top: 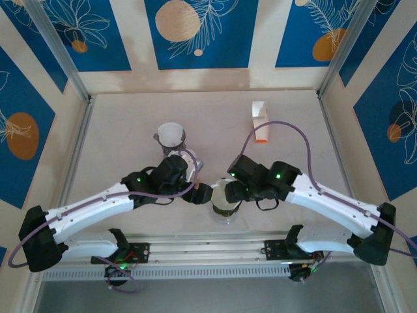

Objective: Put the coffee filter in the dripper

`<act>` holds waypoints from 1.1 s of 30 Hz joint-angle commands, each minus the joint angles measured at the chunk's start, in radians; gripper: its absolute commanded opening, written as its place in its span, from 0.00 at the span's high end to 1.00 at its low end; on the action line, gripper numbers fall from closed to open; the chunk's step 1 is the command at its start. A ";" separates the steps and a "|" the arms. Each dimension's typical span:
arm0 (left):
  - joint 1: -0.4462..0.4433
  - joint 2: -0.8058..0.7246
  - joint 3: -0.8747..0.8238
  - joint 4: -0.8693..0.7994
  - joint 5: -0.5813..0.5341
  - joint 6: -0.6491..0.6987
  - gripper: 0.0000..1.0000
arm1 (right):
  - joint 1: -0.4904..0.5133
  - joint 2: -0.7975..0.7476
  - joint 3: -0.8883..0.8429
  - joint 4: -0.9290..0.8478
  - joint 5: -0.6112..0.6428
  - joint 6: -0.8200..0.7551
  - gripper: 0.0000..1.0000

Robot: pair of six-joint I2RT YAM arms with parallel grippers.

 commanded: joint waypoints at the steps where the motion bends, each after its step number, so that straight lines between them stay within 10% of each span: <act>1: -0.007 -0.004 0.001 -0.020 -0.009 -0.005 0.15 | -0.001 -0.042 -0.026 -0.064 0.027 0.045 0.26; 33: -0.007 -0.031 0.017 -0.028 -0.030 -0.007 0.11 | -0.009 -0.163 0.080 -0.049 0.137 -0.016 0.25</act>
